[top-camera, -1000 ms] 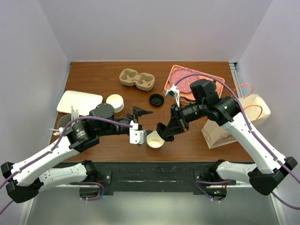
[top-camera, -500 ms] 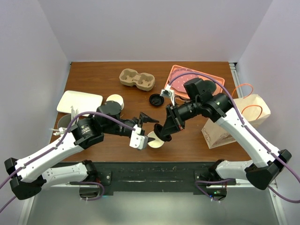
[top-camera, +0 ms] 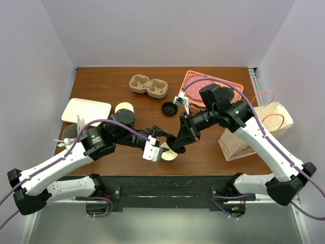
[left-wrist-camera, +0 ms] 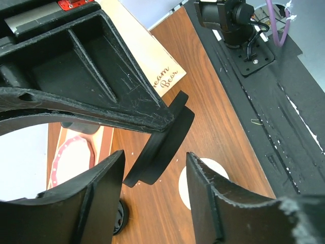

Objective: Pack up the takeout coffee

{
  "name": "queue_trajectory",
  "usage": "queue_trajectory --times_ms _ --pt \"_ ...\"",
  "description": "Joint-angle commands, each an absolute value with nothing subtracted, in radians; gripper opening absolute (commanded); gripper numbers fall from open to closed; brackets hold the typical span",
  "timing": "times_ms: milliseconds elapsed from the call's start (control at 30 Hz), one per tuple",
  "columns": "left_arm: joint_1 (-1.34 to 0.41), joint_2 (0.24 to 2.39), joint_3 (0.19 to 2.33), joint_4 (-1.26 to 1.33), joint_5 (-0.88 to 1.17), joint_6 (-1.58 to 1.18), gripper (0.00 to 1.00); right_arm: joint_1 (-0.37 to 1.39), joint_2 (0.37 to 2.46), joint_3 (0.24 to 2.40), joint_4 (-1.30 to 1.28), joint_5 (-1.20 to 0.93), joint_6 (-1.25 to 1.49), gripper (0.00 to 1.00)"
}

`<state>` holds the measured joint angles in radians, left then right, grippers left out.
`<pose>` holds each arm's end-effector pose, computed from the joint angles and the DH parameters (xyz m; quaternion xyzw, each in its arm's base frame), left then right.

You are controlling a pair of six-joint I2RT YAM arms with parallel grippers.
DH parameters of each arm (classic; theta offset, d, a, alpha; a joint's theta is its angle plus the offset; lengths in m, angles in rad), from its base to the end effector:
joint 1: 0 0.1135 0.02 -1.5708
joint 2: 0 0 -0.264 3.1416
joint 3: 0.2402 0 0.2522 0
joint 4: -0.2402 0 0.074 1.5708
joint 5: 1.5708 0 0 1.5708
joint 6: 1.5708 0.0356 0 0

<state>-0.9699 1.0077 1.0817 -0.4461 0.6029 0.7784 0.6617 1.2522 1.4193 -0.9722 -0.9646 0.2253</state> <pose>0.1050 -0.1889 0.3771 0.7122 0.3775 -0.2955 0.5128 0.1668 0.1670 0.3962 -0.3470 0.7648 0.5306 0.1143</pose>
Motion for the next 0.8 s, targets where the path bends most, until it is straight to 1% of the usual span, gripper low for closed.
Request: queue_trajectory --times_ms 0,33,100,133,200,233,300,333,400,433,533,567,633,667,767 --pt "-0.971 0.991 1.092 -0.417 0.641 0.787 0.52 0.669 1.230 1.465 -0.954 -0.993 0.259 0.08" --pt "-0.971 0.982 1.088 -0.416 0.640 0.784 0.49 0.669 1.229 1.465 -0.950 -0.994 0.262 0.08" --pt "-0.971 0.974 1.080 -0.414 0.641 0.775 0.44 0.667 1.229 1.465 -0.943 -0.994 0.268 0.08" --pt "-0.971 0.968 1.078 -0.411 0.640 0.772 0.39 0.669 1.224 1.463 -0.937 -0.994 0.273 0.08" --pt "-0.971 0.962 1.071 -0.400 0.638 0.744 0.33 0.667 1.216 1.459 -0.910 -0.993 0.296 0.09" --pt "-0.971 0.959 1.069 -0.393 0.638 0.735 0.28 0.669 1.212 1.457 -0.899 -0.994 0.317 0.10" --pt "-0.971 0.953 1.062 -0.387 0.632 0.701 0.25 0.667 1.203 1.462 -0.836 -0.993 0.357 0.15" --pt "-0.971 0.942 1.058 -0.370 0.630 0.680 0.23 0.670 1.198 1.469 -0.812 -0.982 0.409 0.23" --pt "-0.973 0.928 1.039 -0.335 0.614 0.594 0.20 0.667 1.192 1.496 -0.726 -0.956 0.469 0.32" --pt "-0.971 0.914 1.031 -0.296 0.608 0.563 0.18 0.669 1.189 1.506 -0.703 -0.928 0.521 0.42" --pt "-0.971 0.897 1.009 -0.232 0.542 0.407 0.15 0.667 1.169 1.552 -0.637 -0.766 0.604 0.54" --pt "-0.971 0.899 1.014 -0.227 0.494 0.331 0.15 0.669 1.163 1.574 -0.626 -0.670 0.621 0.60" --pt "-0.971 0.911 1.022 -0.226 0.445 0.261 0.15 0.667 1.157 1.618 -0.652 -0.557 0.637 0.74" --pt "-0.971 0.917 1.037 -0.229 0.380 0.177 0.15 0.669 1.138 1.623 -0.663 -0.434 0.643 0.74" --pt "-0.971 0.957 1.078 -0.252 0.269 0.007 0.14 0.667 1.089 1.608 -0.699 -0.242 0.646 0.76"
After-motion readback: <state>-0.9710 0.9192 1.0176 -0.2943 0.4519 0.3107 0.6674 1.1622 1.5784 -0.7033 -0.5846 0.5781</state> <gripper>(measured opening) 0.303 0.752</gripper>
